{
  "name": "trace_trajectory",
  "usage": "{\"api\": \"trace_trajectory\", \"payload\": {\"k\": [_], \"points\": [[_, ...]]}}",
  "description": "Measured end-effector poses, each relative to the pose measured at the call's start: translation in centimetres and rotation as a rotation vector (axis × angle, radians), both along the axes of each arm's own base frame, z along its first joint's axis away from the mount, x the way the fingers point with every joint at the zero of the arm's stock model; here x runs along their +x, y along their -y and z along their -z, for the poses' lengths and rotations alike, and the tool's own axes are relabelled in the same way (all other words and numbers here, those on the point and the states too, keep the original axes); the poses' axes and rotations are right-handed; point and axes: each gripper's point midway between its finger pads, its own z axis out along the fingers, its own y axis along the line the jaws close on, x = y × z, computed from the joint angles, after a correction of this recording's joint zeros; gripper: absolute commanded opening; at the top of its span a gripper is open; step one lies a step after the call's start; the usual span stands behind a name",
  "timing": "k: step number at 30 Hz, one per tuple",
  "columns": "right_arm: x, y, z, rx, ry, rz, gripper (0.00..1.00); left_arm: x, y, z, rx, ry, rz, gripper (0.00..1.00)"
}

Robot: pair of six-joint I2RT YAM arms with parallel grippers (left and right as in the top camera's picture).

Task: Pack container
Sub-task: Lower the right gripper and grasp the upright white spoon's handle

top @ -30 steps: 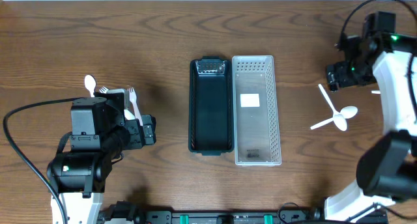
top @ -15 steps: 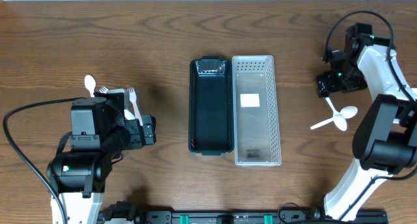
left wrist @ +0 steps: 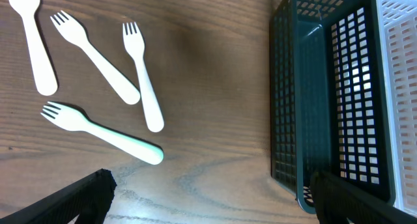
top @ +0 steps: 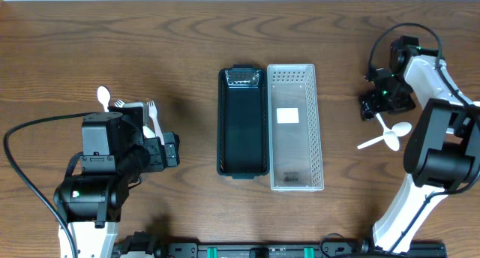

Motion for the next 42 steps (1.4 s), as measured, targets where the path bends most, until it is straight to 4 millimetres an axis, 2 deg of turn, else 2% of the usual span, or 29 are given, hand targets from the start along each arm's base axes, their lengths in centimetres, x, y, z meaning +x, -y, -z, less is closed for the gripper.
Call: {"api": "trace_trajectory", "payload": {"k": [10, 15, 23, 27, 30, 37, 42], "points": [[-0.7, 0.1, 1.3, 0.003, 0.010, 0.006, 0.84, 0.0, 0.0, 0.0, 0.000, 0.000, 0.000, 0.98], [-0.8, 0.0, 1.4, 0.008, 0.023, 0.008, 0.78, 0.0, 0.0, 0.0, 0.000, 0.000, 0.000, 0.98], [-0.9, 0.0, 1.4, 0.006, 0.020, 0.025, 0.64, 0.0, 0.0, 0.0, 0.000, 0.000, 0.000, 0.98], [-0.9, 0.0, 1.3, 0.005, 0.021, 0.038, 0.43, 0.0, 0.0, 0.0, 0.000, 0.000, 0.000, 0.98], [-1.0, 0.0, 1.4, 0.005, 0.019, 0.042, 0.41, 0.0, 0.0, 0.0, 0.000, 0.000, 0.000, 0.98], [-0.9, 0.0, 1.4, 0.003, 0.021, 0.055, 0.26, 0.0, 0.0, 0.0, 0.000, 0.000, 0.000, 0.98], [-0.9, 0.0, 1.4, 0.001, 0.022, 0.059, 0.19, 0.0, 0.0, 0.0, 0.000, 0.000, 0.000, 0.98]]}}
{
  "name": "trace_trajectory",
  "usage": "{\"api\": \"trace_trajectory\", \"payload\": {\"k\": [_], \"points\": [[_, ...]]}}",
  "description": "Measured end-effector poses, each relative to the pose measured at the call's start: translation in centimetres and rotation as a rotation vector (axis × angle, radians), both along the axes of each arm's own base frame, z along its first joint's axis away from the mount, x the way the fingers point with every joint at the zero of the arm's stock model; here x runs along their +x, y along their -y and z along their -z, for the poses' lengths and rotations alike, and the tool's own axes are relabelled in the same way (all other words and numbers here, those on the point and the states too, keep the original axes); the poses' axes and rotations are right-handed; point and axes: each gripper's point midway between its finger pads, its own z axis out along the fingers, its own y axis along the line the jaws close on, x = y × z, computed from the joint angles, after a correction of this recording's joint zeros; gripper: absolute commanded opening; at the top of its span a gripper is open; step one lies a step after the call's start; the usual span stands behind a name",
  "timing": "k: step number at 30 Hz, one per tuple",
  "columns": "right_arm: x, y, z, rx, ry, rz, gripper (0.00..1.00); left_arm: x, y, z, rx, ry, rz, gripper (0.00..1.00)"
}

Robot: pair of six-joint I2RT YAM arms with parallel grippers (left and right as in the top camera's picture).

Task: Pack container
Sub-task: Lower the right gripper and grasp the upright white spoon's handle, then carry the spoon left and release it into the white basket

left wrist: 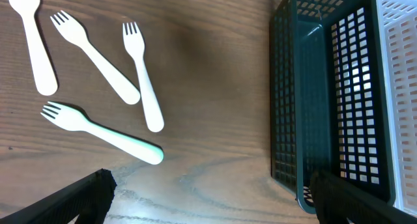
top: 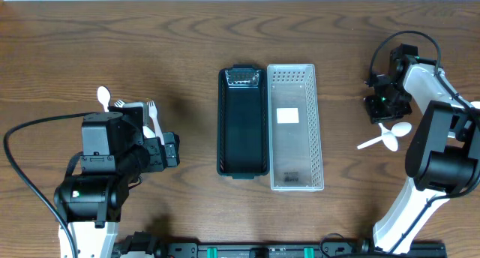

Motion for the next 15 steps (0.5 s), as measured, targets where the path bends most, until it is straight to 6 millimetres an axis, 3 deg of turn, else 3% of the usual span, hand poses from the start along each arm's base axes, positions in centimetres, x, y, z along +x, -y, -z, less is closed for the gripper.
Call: {"api": "trace_trajectory", "payload": {"k": [8, 15], "points": [[0.17, 0.07, 0.01, -0.004, 0.007, 0.019, 0.06, 0.00, 0.00, 0.01, 0.000, 0.000, 0.000, 0.98], [0.32, 0.12, -0.12, -0.010, 0.018, 0.048, 0.01, 0.00, 0.00, 0.01, 0.000, 0.000, 0.000, 0.98]]}}
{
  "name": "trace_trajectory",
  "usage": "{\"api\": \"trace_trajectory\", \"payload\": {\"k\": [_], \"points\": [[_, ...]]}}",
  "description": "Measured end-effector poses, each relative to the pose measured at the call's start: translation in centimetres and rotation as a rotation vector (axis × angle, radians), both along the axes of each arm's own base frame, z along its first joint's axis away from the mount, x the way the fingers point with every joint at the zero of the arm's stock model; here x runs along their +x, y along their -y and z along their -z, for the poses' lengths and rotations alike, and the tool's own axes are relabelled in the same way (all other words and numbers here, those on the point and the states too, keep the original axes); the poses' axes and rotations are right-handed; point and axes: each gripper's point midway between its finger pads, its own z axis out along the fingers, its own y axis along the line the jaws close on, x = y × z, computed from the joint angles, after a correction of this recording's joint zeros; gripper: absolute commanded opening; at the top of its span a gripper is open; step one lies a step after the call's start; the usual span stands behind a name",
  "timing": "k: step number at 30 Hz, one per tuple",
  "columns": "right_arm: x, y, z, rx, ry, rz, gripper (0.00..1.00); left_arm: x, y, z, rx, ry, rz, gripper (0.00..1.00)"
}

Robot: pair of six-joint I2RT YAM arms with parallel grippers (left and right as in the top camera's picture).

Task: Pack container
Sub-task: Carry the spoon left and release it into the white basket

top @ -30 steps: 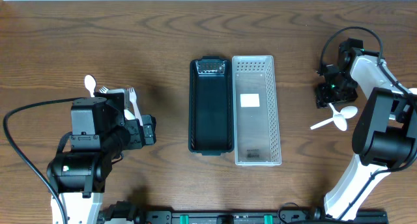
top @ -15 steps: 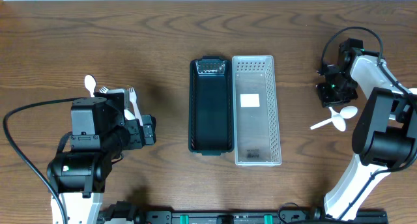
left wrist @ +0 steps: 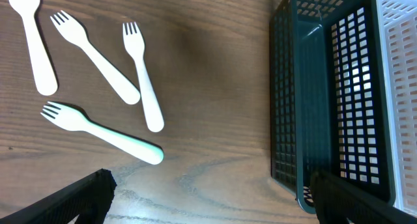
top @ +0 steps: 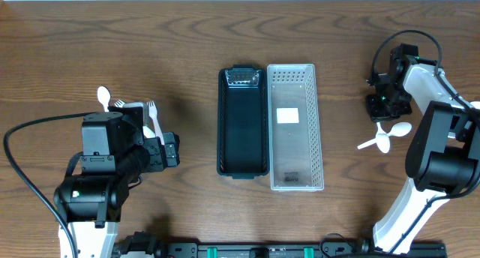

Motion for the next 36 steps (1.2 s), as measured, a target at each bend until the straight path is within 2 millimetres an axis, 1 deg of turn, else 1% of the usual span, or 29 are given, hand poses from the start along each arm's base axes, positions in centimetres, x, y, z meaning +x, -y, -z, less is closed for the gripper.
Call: {"api": "trace_trajectory", "payload": {"k": [6, 8, 9, 11, 14, 15, 16, 17, 18, 19, 21, 22, 24, 27, 32, 36], "points": [[-0.1, -0.1, -0.5, -0.001, 0.003, 0.035, 0.01, 0.0, 0.0, 0.0, 0.000, 0.000, 0.000, 0.98], [-0.3, -0.3, -1.5, -0.003, 0.007, 0.053, 0.01, 0.0, 0.0, 0.0, 0.000, 0.000, 0.000, 0.98], [-0.1, -0.5, -2.4, -0.005, 0.023, 0.059, 0.01, 0.0, 0.0, 0.0, 0.000, 0.000, 0.000, 0.98], [1.0, -1.2, -5.1, -0.011, 0.089, 0.067, 0.01, 0.0, 0.0, 0.0, 0.000, 0.000, 0.000, 0.98], [3.5, -3.6, -11.8, -0.013, 0.278, 0.062, 0.01, 0.0, 0.0, 0.0, 0.000, 0.000, 0.000, 0.98], [4.3, -4.9, -14.5, -0.007, 0.357, 0.055, 0.01, 0.0, 0.0, 0.0, 0.000, 0.000, 0.000, 0.98], [4.7, -6.0, -16.3, 0.002, 0.411, 0.050, 0.01, 0.0, 0.0, 0.0, 0.000, 0.000, 0.000, 0.98], [5.0, -7.6, -18.9, 0.019, 0.485, 0.045, 0.01, 0.0, 0.0, 0.0, 0.000, 0.000, 0.000, 0.98], [5.1, -8.9, -20.7, 0.037, 0.537, 0.043, 0.01, 0.0, 0.0, 0.0, 0.000, 0.000, 0.000, 0.98], [5.1, -10.6, -22.5, 0.064, 0.590, 0.041, 0.01, 0.0, 0.0, 0.0, 0.000, 0.000, 0.000, 0.98], [4.5, -13.5, -24.7, 0.120, 0.643, 0.043, 0.01, 0.0, 0.0, 0.0, 0.000, 0.000, 0.000, 0.98], [4.1, -14.6, -25.0, 0.144, 0.648, 0.051, 0.01, 0.0, 0.0, 0.0, 0.000, 0.000, 0.000, 0.98], [3.6, -16.6, -24.8, 0.179, 0.628, 0.072, 0.01, 0.0, 0.0, 0.0, 0.000, 0.000, 0.000, 0.98], [3.0, -18.5, -23.0, 0.195, 0.560, 0.121, 0.01, 0.0, 0.0, 0.0, 0.000, 0.000, 0.000, 0.98], [2.9, -20.3, -18.5, 0.167, 0.437, 0.171, 0.01, 0.0, 0.0, 0.0, 0.000, 0.000, 0.000, 0.98], [2.4, -21.9, -13.7, 0.118, 0.311, 0.150, 0.01, 0.0, 0.0, 0.0, 0.000, 0.000, 0.000, 0.98]]}}
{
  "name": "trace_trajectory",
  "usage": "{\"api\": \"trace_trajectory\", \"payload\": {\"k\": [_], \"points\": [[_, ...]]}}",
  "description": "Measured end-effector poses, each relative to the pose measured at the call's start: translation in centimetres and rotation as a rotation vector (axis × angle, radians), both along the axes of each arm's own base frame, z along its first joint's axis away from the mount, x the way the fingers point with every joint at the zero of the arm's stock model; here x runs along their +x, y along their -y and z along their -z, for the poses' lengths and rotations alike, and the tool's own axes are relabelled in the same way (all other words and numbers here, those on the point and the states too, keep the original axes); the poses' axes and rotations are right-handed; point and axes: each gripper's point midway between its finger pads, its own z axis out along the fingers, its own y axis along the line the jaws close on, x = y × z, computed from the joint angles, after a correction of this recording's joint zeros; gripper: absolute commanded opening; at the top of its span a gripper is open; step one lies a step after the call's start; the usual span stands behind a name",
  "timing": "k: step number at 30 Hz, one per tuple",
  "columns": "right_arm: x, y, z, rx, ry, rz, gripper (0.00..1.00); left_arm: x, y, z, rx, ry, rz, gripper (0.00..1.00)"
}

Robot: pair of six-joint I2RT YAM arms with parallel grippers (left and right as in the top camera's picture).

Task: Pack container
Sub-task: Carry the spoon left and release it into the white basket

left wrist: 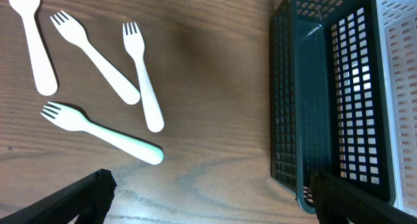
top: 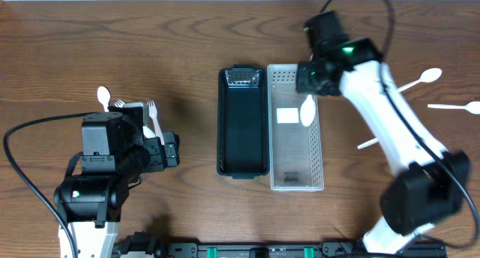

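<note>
My right gripper (top: pixel 307 87) is over the far end of the white basket (top: pixel 295 175), shut on a white spoon (top: pixel 306 111) that hangs above the basket's floor. The dark green basket (top: pixel 242 170) stands just left of it, with nothing inside. In the left wrist view three white forks (left wrist: pixel 95 56) (left wrist: pixel 144 77) (left wrist: pixel 101 133) and one spoon (left wrist: pixel 33 45) lie on the wood. My left gripper (left wrist: pixel 212 188) hovers open between them and the green basket (left wrist: pixel 306 87), holding nothing.
Two more white spoons (top: pixel 420 79) (top: pixel 459 106) lie at the right edge of the table (top: pixel 187 33). A third handle (top: pixel 367 144) pokes out from under my right arm. A white label (top: pixel 287 115) lies in the white basket.
My right gripper was over the crossed spoons at the far right. It is now above the white basket's far end with one spoon in it. The left arm has not moved.
My right gripper stood beside two crossed spoons at the far right, then shifted slightly over them at each later moment. Now it holds one spoon over the white basket. My left gripper has stayed open beside the forks throughout.
</note>
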Motion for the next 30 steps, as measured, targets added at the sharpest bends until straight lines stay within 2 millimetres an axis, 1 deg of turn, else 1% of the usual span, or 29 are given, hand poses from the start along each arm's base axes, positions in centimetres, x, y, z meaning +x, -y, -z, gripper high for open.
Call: {"api": "trace_trajectory", "payload": {"k": [1, 2, 5, 7, 8, 10, 12, 15, 19, 23, 25, 26, 28, 29, 30], "points": [[-0.1, -0.3, 1.0, -0.008, -0.024, -0.007, 0.01, 0.0, 0.0, 0.0, 0.000, 0.000, 0.000, 0.98], [-0.4, -0.9, 2.4, -0.022, -0.059, -0.020, 0.01, 0.0, 0.0, 0.0, 0.000, 0.001, 0.000, 0.98], [-1.0, -2.0, 5.0, -0.046, -0.121, -0.046, 0.02, 0.0, 0.0, 0.0, 0.000, 0.000, 0.000, 0.98], [-1.4, -2.3, 6.2, -0.059, -0.150, -0.059, 0.04, 0.0, 0.0, 0.0, 0.000, 0.000, 0.000, 0.98], [-1.6, -2.4, 6.4, -0.062, -0.156, -0.061, 0.05, 0.0, 0.0, 0.0, 0.000, 0.000, 0.000, 0.98], [-1.7, -2.6, 6.8, -0.064, -0.164, -0.061, 0.19, 0.0, 0.0, 0.0, 0.000, 0.000, 0.000, 0.98], [-1.6, -2.6, 6.8, -0.064, -0.161, -0.057, 0.28, 0.0, 0.0, 0.0, 0.000, 0.000, 0.000, 0.98], [-1.6, -2.6, 6.8, -0.063, -0.159, -0.057, 0.33, 0.0, 0.0, 0.0, 0.000, 0.000, 0.000, 0.98], [-1.5, -2.6, 6.8, -0.063, -0.158, -0.058, 0.24, 0.0, 0.0, 0.0, 0.000, 0.000, 0.001, 0.98], [-1.2, -2.5, 6.7, -0.069, -0.144, -0.052, 0.25, 0.0, 0.0, 0.0, 0.000, 0.000, 0.001, 0.98], [-0.9, -2.2, 6.5, -0.088, -0.129, -0.047, 0.29, 0.0, 0.0, 0.0, 0.000, 0.000, 0.001, 0.98], [-0.6, -2.0, 6.2, -0.097, -0.116, -0.042, 0.31, 0.0, 0.0, 0.0, 0.000, 0.000, 0.001, 0.98], [0.4, -1.5, 4.9, -0.117, -0.066, -0.031, 0.49, 0.0, 0.0, 0.0, 0.000, 0.000, 0.001, 0.98], [1.3, -1.1, 3.5, -0.124, -0.021, -0.018, 0.55, 0.0, 0.0, 0.0, 0.000, 0.000, 0.001, 0.98], [2.2, -0.8, 1.9, -0.127, 0.026, -0.007, 0.59, 0.0, 0.0, 0.0, 0.000, 0.000, 0.001, 0.98]]}}
